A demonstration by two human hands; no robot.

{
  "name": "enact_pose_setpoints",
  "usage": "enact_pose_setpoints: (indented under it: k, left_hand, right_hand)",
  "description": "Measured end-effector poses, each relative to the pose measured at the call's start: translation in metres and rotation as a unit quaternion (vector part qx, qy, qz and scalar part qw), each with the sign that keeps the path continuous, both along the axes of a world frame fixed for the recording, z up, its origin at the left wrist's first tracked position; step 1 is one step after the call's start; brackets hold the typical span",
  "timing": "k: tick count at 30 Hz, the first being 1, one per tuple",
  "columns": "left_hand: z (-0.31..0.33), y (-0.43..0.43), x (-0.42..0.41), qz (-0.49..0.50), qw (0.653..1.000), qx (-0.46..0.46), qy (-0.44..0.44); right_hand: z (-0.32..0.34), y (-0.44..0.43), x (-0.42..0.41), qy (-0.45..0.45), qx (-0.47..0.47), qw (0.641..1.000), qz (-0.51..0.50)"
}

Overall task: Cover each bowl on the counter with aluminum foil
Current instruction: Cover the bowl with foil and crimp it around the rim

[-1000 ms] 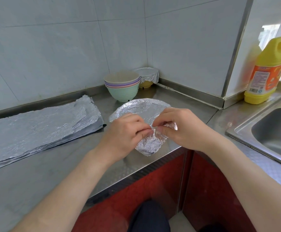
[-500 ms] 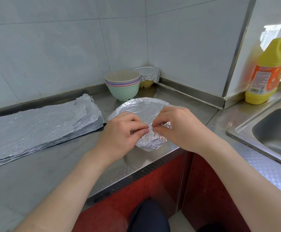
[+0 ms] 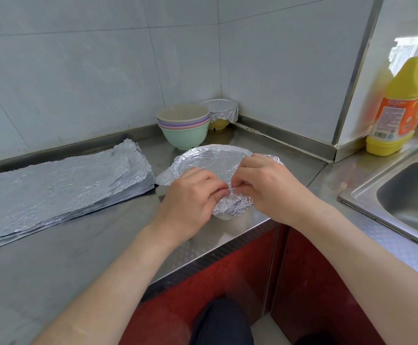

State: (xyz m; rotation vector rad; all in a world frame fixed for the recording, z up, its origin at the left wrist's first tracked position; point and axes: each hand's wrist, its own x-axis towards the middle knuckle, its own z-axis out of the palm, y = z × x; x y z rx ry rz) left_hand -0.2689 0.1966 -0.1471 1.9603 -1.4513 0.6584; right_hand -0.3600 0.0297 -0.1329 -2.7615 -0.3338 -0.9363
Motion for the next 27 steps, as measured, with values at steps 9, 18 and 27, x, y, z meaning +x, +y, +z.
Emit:
enact_pose_setpoints:
  k: [9,18,27]
  left_hand:
    - [0.02,0.017,-0.01,0.008,0.994,-0.011,0.107]
    - [0.022,0.017,-0.009,0.009,0.986,0.004,0.165]
    - [0.014,0.01,-0.005,0.027,0.998,0.039,0.044]
  right_hand:
    - [0.004,-0.023,-0.016,0.054,0.106,0.992,-0.031]
    - [-0.004,0.009,-0.01,0.026,0.104,0.994,0.013]
    - [-0.013,0.013,0.001,-0.039,0.063,0.997,0.005]
